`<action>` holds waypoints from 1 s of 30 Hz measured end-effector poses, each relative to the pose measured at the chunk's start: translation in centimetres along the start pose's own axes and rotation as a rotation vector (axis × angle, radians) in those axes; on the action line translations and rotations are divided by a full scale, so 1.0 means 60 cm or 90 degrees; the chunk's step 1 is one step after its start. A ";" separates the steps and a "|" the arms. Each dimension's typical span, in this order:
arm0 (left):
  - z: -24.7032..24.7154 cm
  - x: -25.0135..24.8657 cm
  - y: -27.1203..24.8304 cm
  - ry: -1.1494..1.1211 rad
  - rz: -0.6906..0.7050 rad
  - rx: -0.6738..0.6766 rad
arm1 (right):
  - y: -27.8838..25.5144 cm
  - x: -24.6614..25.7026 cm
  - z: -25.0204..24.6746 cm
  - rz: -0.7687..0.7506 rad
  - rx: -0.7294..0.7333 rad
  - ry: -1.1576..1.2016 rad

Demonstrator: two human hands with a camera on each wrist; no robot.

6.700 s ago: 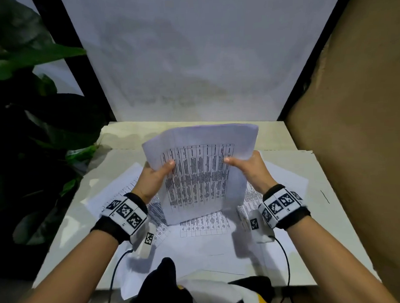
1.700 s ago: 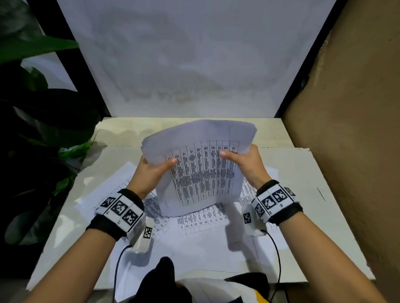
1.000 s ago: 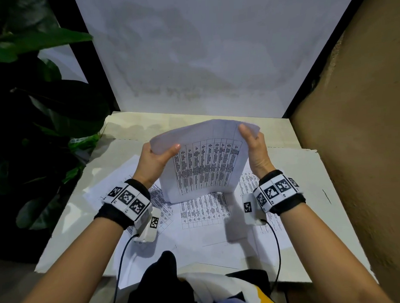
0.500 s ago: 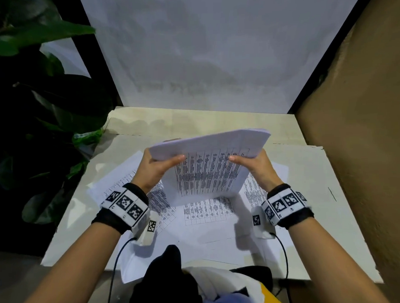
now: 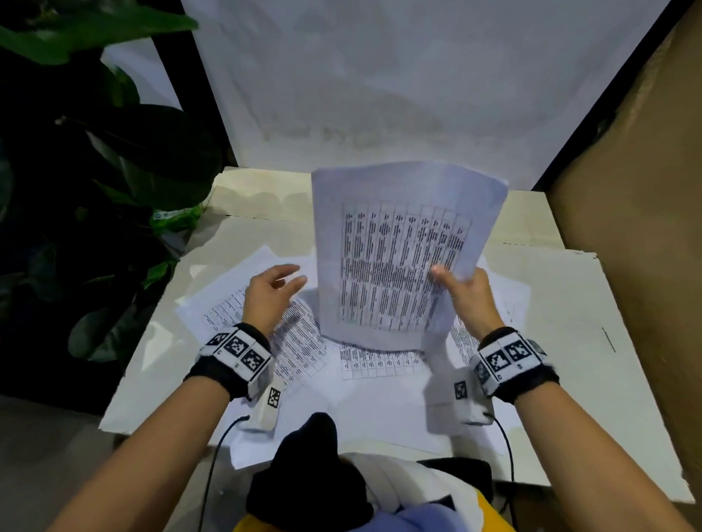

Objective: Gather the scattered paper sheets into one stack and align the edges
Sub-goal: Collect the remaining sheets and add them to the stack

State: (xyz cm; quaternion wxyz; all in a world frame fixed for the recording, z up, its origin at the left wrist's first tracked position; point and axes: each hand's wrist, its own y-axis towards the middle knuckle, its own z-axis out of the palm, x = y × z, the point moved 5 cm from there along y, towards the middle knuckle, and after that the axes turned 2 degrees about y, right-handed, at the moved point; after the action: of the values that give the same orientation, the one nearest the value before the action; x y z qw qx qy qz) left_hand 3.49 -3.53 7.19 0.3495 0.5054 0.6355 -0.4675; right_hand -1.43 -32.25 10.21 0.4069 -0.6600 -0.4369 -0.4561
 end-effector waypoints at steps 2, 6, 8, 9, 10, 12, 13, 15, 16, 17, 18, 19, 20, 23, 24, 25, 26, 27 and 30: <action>-0.043 0.070 0.009 0.138 -0.113 -0.066 | 0.009 0.001 -0.021 -0.006 -0.017 -0.017; -0.094 0.173 -0.012 0.408 -0.345 -0.064 | 0.022 -0.014 -0.045 -0.019 -0.029 -0.052; -0.102 0.210 -0.018 0.395 -0.402 -0.080 | 0.023 -0.020 -0.040 -0.003 -0.028 -0.074; -0.101 0.222 -0.023 0.379 -0.428 -0.084 | 0.025 -0.023 -0.034 0.004 -0.027 -0.080; -0.097 0.227 -0.028 0.370 -0.453 -0.092 | 0.026 -0.025 -0.027 0.008 -0.025 -0.078; -0.086 0.232 -0.027 0.365 -0.463 -0.113 | 0.027 -0.027 -0.013 0.011 -0.026 -0.077; -0.081 0.228 -0.026 0.374 -0.474 -0.106 | 0.028 -0.027 -0.007 0.010 -0.030 -0.078; -0.071 0.217 -0.024 0.374 -0.510 -0.103 | 0.030 -0.028 0.002 0.016 -0.035 -0.084; -0.066 0.217 -0.022 0.338 -0.519 -0.108 | 0.031 -0.027 0.007 0.015 -0.033 -0.086; -0.064 0.219 -0.019 0.288 -0.513 -0.113 | 0.031 -0.024 0.011 0.013 -0.028 -0.088; -0.059 0.221 -0.013 0.255 -0.487 -0.090 | 0.033 -0.024 0.013 0.013 -0.025 -0.091; -0.060 0.226 -0.006 0.224 -0.457 -0.086 | 0.034 -0.024 0.014 0.016 -0.025 -0.092; -0.060 0.230 -0.001 0.191 -0.437 -0.100 | 0.037 -0.026 0.013 0.022 -0.028 -0.089; -0.060 0.228 0.006 0.082 -0.341 -0.128 | 0.040 -0.030 0.008 0.023 -0.035 -0.076; -0.058 0.224 0.008 0.030 -0.306 -0.131 | 0.043 -0.035 0.005 0.025 -0.041 -0.071; -0.055 0.219 0.009 -0.025 -0.279 -0.123 | 0.045 -0.037 0.002 0.029 -0.049 -0.070; -0.048 0.210 0.005 -0.075 -0.276 -0.095 | 0.046 -0.041 -0.001 0.034 -0.056 -0.068; -0.040 0.205 0.001 -0.096 -0.291 -0.059 | 0.046 -0.043 -0.003 0.039 -0.061 -0.064; -0.018 0.200 -0.015 0.026 -0.363 0.044 | 0.047 -0.052 -0.005 0.047 -0.061 -0.071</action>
State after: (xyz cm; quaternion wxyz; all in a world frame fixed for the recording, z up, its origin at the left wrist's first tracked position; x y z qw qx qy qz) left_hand -0.30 1.24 -3.26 0.1735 0.3271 0.7428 -0.5577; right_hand 0.54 -33.98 6.90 0.3665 -0.7186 -0.4123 -0.4235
